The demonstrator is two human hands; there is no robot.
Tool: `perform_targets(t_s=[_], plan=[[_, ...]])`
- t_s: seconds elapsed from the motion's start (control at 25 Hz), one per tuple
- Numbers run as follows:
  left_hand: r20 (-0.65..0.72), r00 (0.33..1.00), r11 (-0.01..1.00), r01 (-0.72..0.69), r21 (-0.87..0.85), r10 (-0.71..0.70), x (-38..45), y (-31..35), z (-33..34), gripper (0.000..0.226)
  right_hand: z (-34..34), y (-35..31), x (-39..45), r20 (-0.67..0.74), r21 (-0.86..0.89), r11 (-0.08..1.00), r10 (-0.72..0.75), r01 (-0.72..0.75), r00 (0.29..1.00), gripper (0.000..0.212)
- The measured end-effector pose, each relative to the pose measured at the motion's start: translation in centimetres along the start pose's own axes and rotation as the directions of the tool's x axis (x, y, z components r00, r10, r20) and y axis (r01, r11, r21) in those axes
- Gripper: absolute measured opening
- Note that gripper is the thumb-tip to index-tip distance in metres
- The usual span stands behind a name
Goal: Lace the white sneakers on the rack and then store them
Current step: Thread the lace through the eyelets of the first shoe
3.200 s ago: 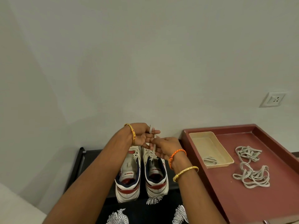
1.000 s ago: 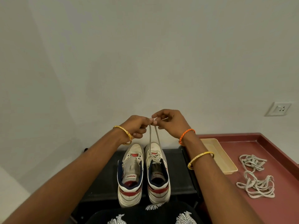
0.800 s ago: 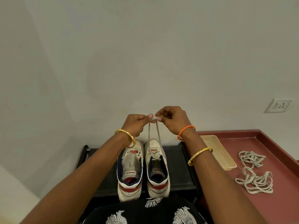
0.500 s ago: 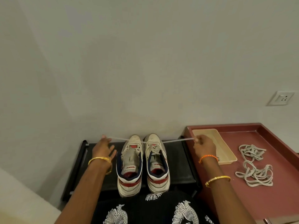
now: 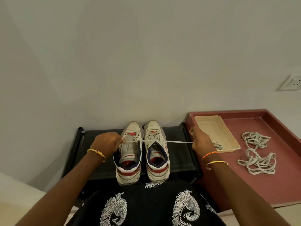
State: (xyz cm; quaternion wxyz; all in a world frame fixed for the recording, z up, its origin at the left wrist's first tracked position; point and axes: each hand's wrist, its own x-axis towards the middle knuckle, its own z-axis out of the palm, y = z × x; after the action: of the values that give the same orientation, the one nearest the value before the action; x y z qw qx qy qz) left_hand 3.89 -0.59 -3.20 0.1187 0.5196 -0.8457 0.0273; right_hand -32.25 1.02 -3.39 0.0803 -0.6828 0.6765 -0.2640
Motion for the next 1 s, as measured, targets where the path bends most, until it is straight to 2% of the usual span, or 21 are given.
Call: perform_targets(t_s=[0.08, 0.16, 0.24, 0.32, 0.4, 0.48, 0.52, 0.68, 0.88, 1.0], plan=[[0.061, 0.997, 0.999, 0.039, -0.019, -0.038, 0.2, -0.2, -0.5, 0.029, 0.5, 0.5, -0.1, 0.103, -0.138, 0.989, -0.035, 0.049, 0.994, 0.028], [0.095, 0.992, 0.994, 0.088, -0.062, -0.081, 0.4, -0.1, -0.8, 0.032, 1.1, -0.3, -0.4, 0.142, -0.142, 0.985, -0.072, 0.092, 0.987, 0.018], [0.062, 0.992, 0.99, 0.114, -0.08, -0.109, 0.5, 1.0, -1.2, 0.034, 1.4, -1.4, -0.5, 0.095, -0.11, 0.991, -0.063, 0.074, 0.993, 0.009], [0.025, 0.992, 0.987, 0.128, -0.098, -0.127, 0.9, 3.2, -1.2, 0.039, 2.1, -2.4, -0.3, 0.057, -0.109, 0.994, -0.002, 0.008, 0.998, 0.013], [0.079, 0.988, 0.961, 0.145, -0.234, -0.13, 2.0, 5.7, -0.8, 0.038, 2.9, -4.2, 0.0, 0.188, 0.051, 0.993, 0.091, -0.102, 0.978, 0.018], [0.19, 0.975, 0.922, 0.179, -0.344, -0.118, 3.3, 8.5, 0.2, 0.035, 3.7, -6.4, -0.1, 0.409, 0.235, 0.94, 0.136, -0.249, 0.902, 0.022], [0.241, 0.96, 0.913, 0.221, -0.344, -0.142, 3.7, 9.5, 0.7, 0.033, 4.0, -7.3, -0.3, 0.452, 0.265, 0.922, 0.14, -0.282, 0.881, 0.022], [0.288, 0.892, 0.907, 0.398, -0.136, -0.348, 4.8, 11.2, 2.1, 0.033, 4.3, -8.5, -0.7, 0.375, 0.345, 0.843, 0.281, -0.414, 0.884, 0.015], [0.184, 0.853, 0.812, 0.521, -0.264, -0.488, 4.6, 11.3, 2.8, 0.025, 5.0, -9.0, -1.4, 0.253, 0.415, 0.754, 0.441, -0.508, 0.861, 0.011], [0.179, 0.815, 0.762, 0.579, -0.29, -0.551, 4.5, 11.3, 2.9, 0.023, 5.7, -8.9, -1.6, 0.198, 0.447, 0.729, 0.485, -0.519, 0.852, 0.01]])
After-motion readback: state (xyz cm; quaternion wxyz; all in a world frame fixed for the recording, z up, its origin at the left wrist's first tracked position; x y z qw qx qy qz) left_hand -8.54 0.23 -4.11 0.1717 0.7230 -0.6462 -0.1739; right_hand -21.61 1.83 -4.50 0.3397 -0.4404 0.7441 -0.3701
